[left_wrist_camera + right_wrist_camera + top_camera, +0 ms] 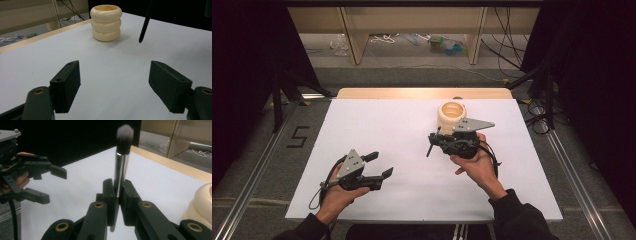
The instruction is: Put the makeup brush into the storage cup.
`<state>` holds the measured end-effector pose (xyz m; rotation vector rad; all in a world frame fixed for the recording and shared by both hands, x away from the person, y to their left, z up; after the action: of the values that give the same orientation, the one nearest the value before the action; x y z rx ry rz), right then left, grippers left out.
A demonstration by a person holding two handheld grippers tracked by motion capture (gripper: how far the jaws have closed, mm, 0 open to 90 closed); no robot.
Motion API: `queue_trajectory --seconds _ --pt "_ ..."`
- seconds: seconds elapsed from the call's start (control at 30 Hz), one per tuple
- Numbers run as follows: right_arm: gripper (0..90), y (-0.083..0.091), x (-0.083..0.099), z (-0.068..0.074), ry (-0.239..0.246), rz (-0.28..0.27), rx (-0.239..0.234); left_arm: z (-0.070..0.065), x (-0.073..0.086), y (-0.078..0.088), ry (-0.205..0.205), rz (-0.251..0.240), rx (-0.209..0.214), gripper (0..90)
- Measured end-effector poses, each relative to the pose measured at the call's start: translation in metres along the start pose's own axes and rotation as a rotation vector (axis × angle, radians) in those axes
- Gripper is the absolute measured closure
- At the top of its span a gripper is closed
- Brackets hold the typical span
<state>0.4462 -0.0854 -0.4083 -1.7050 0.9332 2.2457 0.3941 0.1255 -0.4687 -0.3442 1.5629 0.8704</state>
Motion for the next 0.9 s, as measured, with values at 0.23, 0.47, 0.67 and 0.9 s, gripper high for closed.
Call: queue_trajectory --seconds 0.23,0.47,0.67,0.9 --pt "83.8 0.008 -0.003 -0.017 -0.007 0.0 0.052 -0.002 0.0 0.001 0.037 -0.005 0.006 17.8" --pt "83.8 0.01 -0.004 -0.028 0.011 0.019 0.088 -0.003 -0.001 0.001 0.045 -0.006 0.002 16.0" --pt "83.8 0.012 -0.006 -0.038 0.006 0.032 0.108 -0.001 -0.001 0.002 0.032 -0.004 -0.006 16.0" --pt "83.7 0.015 -0.013 -0.053 -0.014 0.026 0.141 -0.002 -0.002 0.0 0.044 -0.01 -0.005 16.0"
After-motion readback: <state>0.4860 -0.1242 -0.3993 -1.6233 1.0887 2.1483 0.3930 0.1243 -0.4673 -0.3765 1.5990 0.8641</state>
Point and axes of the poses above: each handheld gripper's, and its own axes: y roughly backward along the jaws, x roughly out of its underside, z roughly to its left, the point moved 8 cm from there along -y, roughly forward along the jaws, and after that the axes turned 3 degrees about -y, right-handed, at the moved point
